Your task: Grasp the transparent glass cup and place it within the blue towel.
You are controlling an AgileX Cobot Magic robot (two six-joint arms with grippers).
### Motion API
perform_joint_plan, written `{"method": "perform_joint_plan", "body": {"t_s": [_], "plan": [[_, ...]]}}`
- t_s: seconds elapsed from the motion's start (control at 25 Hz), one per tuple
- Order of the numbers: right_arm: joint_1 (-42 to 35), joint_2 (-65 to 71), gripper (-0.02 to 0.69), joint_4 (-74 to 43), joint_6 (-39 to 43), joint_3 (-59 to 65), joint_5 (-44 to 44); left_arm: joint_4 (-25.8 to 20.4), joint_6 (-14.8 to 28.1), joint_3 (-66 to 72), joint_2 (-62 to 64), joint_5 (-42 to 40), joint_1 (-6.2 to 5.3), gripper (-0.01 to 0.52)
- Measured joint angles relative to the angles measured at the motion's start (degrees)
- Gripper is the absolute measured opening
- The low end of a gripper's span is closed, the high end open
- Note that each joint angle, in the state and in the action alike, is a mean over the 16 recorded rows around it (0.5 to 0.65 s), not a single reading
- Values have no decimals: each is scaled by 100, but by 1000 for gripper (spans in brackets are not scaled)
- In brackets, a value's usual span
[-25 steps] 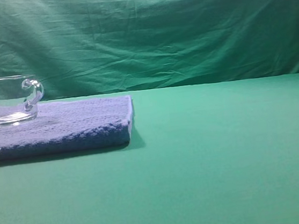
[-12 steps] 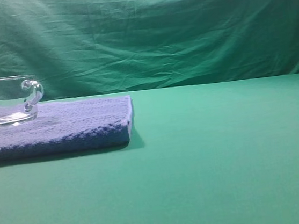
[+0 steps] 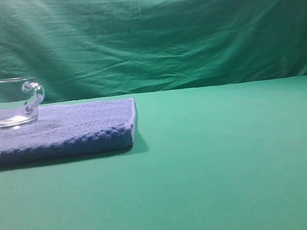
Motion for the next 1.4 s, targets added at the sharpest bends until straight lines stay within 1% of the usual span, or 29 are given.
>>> {"method": "perform_joint_plan", "body": {"t_s": [0.48,0.68,1.04,1.24,1.4], "plan": [[-1495,-2882,0,-187,100,2992,-1558,0,0,0,0,0,0,0],[-1951,-3991,0,-368,108,4146,-2257,0,0,0,0,0,0,0],[-2258,-5626,0,-649,100,6120,-3177,0,0,0,0,0,0,0],[-2296,-6142,0,-772,42,6855,-3400,0,0,0,0,0,0,0],[-2299,-6351,0,-902,-36,7176,-3414,0,0,0,0,0,0,0]]}}
